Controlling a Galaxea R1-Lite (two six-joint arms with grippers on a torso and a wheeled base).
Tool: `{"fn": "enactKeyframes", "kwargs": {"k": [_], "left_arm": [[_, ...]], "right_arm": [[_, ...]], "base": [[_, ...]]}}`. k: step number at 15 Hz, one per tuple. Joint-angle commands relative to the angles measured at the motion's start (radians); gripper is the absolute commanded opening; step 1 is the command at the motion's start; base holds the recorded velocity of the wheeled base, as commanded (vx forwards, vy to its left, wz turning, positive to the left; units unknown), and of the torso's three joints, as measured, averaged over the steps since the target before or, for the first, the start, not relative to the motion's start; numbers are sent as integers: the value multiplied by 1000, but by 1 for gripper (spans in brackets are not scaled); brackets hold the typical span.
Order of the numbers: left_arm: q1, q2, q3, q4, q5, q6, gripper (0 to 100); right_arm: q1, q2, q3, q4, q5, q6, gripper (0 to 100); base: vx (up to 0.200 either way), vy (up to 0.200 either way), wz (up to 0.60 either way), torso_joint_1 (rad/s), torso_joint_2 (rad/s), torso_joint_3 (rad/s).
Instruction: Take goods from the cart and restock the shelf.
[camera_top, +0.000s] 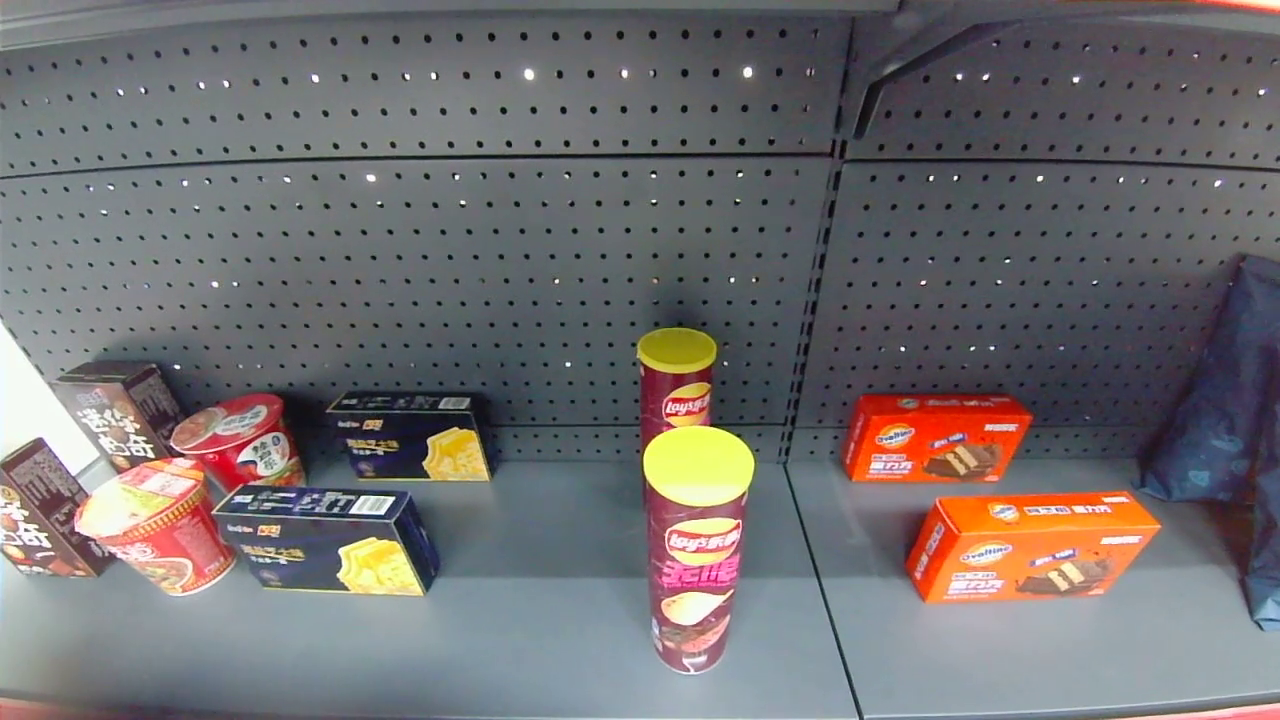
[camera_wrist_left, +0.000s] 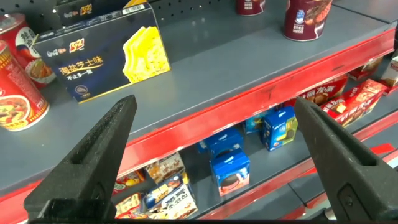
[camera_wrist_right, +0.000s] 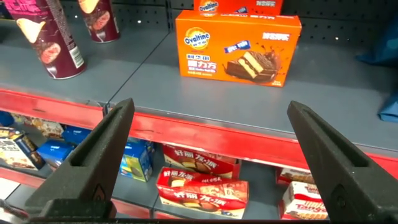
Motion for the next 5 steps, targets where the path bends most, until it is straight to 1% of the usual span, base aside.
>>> {"fn": "enactKeyframes", "kwargs": {"k": [1, 5], "left_arm": [[0, 2, 0, 0, 0, 0, 100], [0, 2, 0, 0, 0, 0, 100]], "right_arm": [[1, 1, 0, 0, 0, -1, 100], [1, 1, -1, 0, 0, -1, 100]], "base": [[0, 0, 0, 0, 0, 0], [0, 0, 0, 0, 0, 0]]}}
